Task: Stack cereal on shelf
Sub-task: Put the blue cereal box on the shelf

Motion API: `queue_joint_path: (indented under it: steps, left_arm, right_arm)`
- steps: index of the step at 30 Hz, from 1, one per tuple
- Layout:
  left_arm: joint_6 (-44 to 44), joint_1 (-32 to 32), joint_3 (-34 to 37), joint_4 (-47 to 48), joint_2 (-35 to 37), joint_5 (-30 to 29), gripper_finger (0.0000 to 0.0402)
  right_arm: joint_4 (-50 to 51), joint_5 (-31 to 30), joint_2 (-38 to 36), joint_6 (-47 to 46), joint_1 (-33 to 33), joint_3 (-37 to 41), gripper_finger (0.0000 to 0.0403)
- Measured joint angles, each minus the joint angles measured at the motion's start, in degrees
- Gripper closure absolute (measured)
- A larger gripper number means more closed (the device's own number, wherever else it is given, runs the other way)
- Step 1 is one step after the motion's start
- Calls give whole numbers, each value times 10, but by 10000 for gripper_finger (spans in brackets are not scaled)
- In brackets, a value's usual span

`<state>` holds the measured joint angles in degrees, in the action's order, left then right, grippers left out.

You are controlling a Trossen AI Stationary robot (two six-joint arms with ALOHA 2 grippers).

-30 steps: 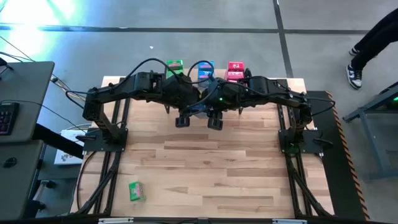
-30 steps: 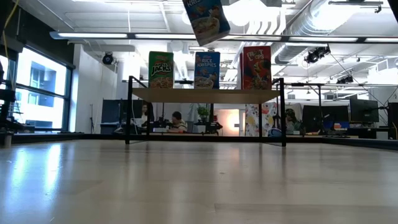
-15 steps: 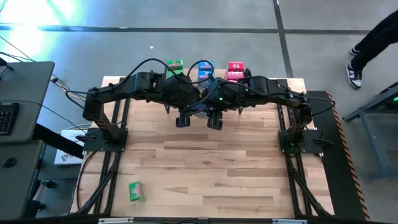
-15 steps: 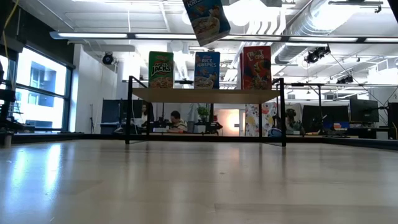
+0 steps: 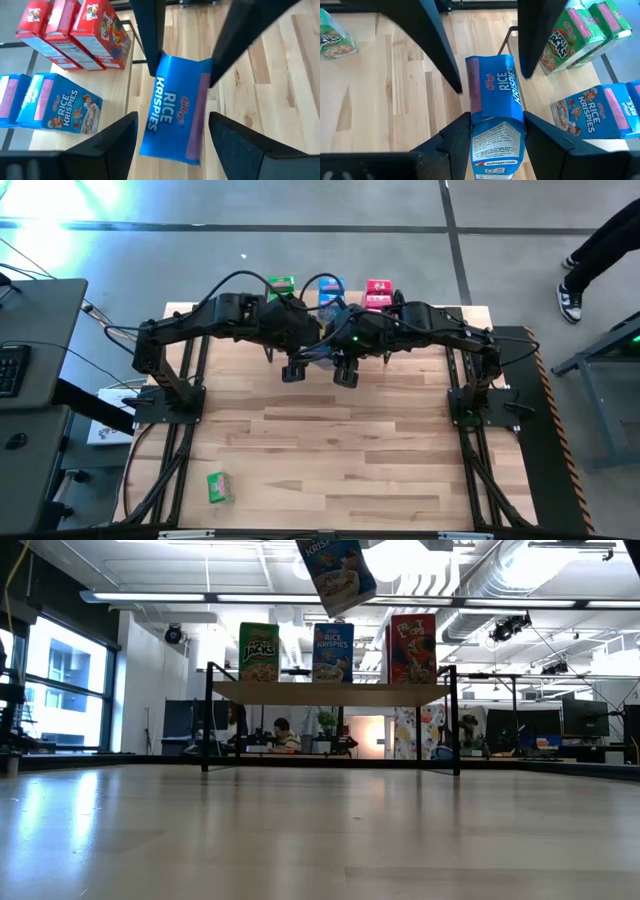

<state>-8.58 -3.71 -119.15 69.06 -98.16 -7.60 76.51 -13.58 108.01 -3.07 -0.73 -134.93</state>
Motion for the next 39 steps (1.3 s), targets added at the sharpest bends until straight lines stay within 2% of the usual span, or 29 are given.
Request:
queue_joint_path:
  steps: [10, 18, 23, 28, 35, 39]
  left_arm:
    - [4, 0, 0, 0, 36, -6, 165]
    - [9, 0, 0, 6, 47, -7, 165]
    - [4, 0, 0, 6, 50, -8, 165]
    - [4, -7, 0, 8, 54, -34, 165]
    - [9, -32, 0, 19, 66, -61, 165]
    - [19, -45, 1, 18, 69, -63, 165]
  right_arm:
    - [18, -28, 0, 4, 0, 0, 242]
    - [17, -14, 0, 39, 29, 0, 242]
    - [17, 38, 0, 82, 68, 0, 242]
    - [12, 88, -1, 141, 115, 0, 242]
    - [-40, 233, -1, 189, 171, -1, 242]
    - [-46, 262, -1, 200, 191, 0, 242]
